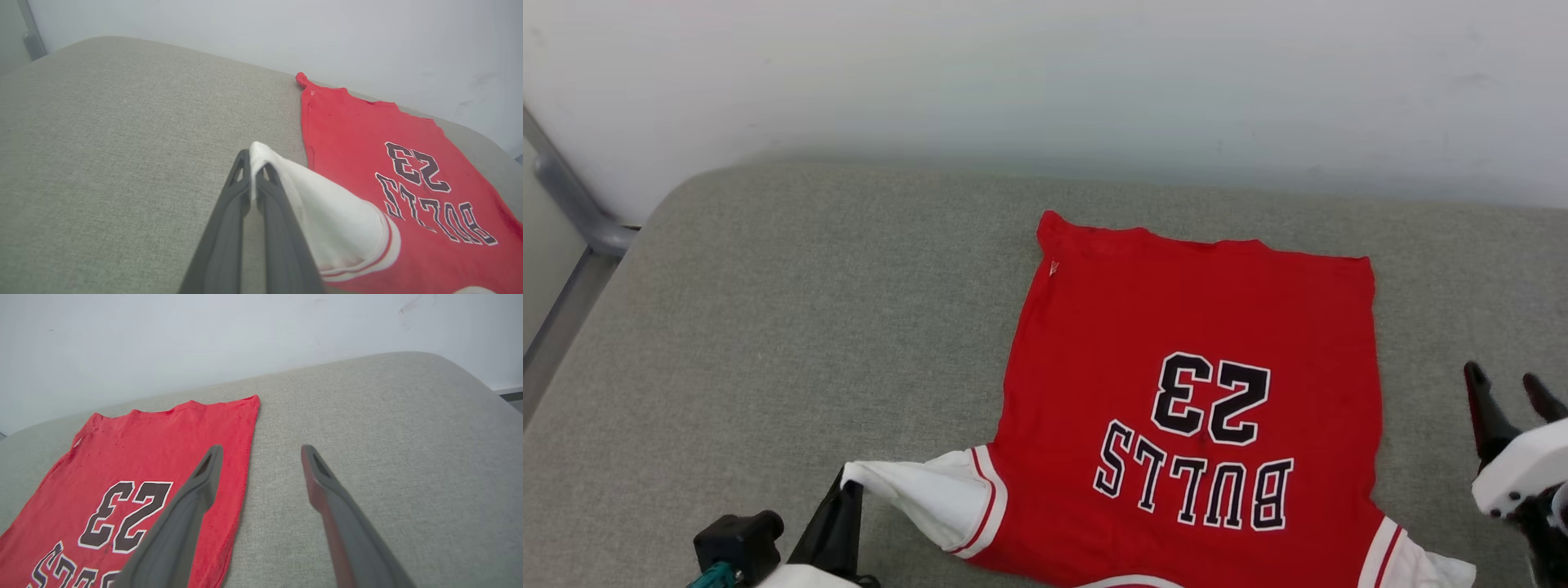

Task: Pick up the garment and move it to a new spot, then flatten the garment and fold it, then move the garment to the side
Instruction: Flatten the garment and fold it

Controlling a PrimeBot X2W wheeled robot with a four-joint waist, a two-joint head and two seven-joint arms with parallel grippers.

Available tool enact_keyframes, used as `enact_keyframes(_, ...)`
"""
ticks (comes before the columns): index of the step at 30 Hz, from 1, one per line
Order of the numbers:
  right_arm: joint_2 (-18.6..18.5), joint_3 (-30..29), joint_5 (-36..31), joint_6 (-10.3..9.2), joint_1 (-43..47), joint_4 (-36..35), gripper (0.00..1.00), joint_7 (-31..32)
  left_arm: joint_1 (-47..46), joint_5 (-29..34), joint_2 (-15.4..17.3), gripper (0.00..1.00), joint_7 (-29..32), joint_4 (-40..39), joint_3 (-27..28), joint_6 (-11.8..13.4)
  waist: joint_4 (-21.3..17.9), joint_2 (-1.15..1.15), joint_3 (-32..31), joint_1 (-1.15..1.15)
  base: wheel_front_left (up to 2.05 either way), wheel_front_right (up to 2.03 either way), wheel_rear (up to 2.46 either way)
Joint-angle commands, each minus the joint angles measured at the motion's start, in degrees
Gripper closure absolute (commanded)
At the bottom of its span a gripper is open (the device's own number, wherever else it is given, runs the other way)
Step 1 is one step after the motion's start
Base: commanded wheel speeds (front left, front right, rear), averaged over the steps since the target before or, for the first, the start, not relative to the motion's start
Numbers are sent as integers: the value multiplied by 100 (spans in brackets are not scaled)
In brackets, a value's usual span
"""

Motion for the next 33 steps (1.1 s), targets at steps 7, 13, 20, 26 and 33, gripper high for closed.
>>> enact_keyframes(7, -700, 14, 2, -3, -1918, 1449, 0, 687, -594, 163, -157, 100, -204, -137, -206, -201, 528, 0, 851, -1, 0, 0, 0)
enact_keyframes(13, -1208, 135, -156, -4, -3402, 2595, 0, 1601, -1045, 259, -310, 100, -309, -182, -364, -362, 866, 0, 1416, -1, 0, 0, 0)
enact_keyframes(20, -1472, 330, -611, -4, -4546, 3372, 0, 2480, -1419, 318, -507, 100, -426, -182, -466, -514, 1118, 0, 1983, -1, 0, 0, 0)
enact_keyframes(26, -1443, 428, -806, -4, -4810, 3902, 0, 2975, -1604, 367, -644, 100, -500, -125, -458, -637, 1208, 0, 2328, -1, 0, 0, 0)
enact_keyframes(33, -1257, 434, -702, -3, -4427, 4710, 100, 3906, -1622, 407, -728, 100, -529, -7, -375, -724, 1182, 0, 2390, -1, 0, 0, 0)
